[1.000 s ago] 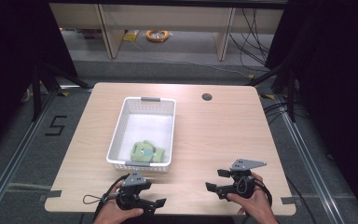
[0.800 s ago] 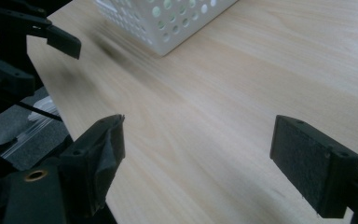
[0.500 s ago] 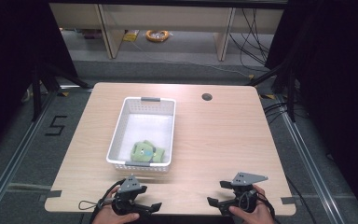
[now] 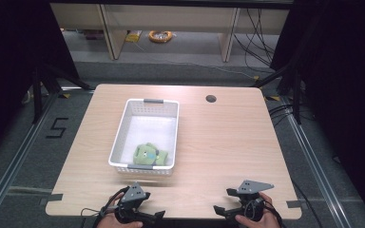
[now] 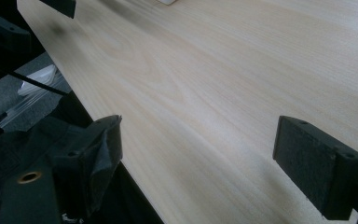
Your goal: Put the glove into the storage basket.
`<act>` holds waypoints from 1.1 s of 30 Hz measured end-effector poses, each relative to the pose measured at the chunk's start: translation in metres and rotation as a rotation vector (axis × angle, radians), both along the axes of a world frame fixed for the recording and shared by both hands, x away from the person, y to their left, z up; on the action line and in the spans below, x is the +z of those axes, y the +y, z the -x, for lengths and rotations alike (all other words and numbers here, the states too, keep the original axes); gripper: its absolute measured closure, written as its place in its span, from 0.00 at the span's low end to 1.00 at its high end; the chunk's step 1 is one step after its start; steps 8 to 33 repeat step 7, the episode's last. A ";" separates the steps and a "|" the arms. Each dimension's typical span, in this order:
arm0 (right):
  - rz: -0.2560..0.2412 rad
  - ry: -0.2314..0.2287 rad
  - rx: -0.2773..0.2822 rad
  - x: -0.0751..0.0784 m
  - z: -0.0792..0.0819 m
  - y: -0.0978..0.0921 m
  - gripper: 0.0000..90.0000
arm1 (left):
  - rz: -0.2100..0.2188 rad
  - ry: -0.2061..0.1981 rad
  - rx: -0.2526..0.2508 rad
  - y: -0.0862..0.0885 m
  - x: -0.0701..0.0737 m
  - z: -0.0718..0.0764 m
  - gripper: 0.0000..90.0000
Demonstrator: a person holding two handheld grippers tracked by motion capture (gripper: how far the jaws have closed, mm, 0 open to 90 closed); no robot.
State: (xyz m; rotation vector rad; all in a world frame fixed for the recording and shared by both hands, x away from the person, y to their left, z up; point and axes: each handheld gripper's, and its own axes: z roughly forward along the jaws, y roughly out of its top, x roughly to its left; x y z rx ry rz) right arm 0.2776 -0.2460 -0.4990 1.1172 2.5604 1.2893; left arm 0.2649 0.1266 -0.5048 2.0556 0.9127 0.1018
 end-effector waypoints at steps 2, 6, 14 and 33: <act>0.006 0.005 0.003 0.000 0.000 0.000 0.19 | 0.015 -0.003 0.018 0.000 0.000 0.000 0.18; 0.023 -0.007 -0.013 0.000 0.000 0.001 0.18 | 0.000 -0.006 0.013 0.002 0.000 -0.002 0.18; 0.019 -0.003 -0.008 0.000 0.000 0.001 0.18 | 0.030 0.003 0.033 0.000 -0.001 -0.001 0.18; 0.019 -0.003 -0.008 0.000 0.000 0.001 0.18 | 0.030 0.003 0.033 0.000 -0.001 -0.001 0.18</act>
